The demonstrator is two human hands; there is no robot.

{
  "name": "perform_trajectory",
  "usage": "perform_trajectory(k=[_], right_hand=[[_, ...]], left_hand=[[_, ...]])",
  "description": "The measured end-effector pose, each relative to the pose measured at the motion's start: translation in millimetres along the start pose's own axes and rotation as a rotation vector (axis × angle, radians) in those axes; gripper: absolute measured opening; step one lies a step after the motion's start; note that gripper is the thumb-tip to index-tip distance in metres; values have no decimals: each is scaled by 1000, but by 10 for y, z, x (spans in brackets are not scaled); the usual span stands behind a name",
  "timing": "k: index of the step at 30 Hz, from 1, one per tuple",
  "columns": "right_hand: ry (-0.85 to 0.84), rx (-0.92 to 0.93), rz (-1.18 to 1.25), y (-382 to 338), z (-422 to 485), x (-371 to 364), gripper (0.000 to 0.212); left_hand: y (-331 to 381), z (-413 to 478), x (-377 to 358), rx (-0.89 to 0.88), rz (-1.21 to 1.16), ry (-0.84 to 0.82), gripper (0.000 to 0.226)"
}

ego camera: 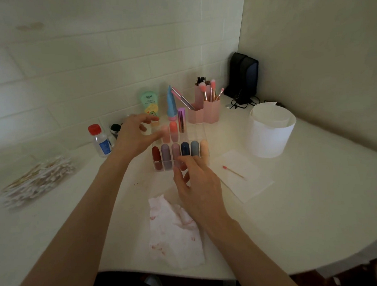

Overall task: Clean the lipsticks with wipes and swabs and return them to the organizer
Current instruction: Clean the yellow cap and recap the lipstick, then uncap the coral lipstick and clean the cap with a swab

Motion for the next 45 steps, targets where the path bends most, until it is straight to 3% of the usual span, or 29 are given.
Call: perform_trajectory(k=[11,20,25,30,33,38,45], right_hand=[[34,21,15,16,-11,-17,23],[35,4,28,17,-2,-34,33],[59,10,65,27,-13,-13,25],[79,5,43,22,-17,-18,22],[69,2,40,29,-16,-39,22],[70,16,63,39,-14,-28,22],[58,11,63,22,-7,-36,28]], left_hand=[[95,98,-124,-23,85,16,22],[346,-53,186,-137,-139,120,21],[268,-62,226,-117,-136,114,24],[170,-8,28,-132,-33,-18,27],[141,-19,-32,-144,-38,51,21],[86,-257,175,-77,-6,136,17],[-202,-856,343,201,151,-93,17]])
Point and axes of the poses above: each hand's wrist, its own z-axis towards the middle knuckle, its own x-axis out of the back of the hand, y = z × x, the point moved 2 cm from there along z, towards the middle knuckle, and after that the axes turned 11 degrees about -z, right-handed, at the moved point
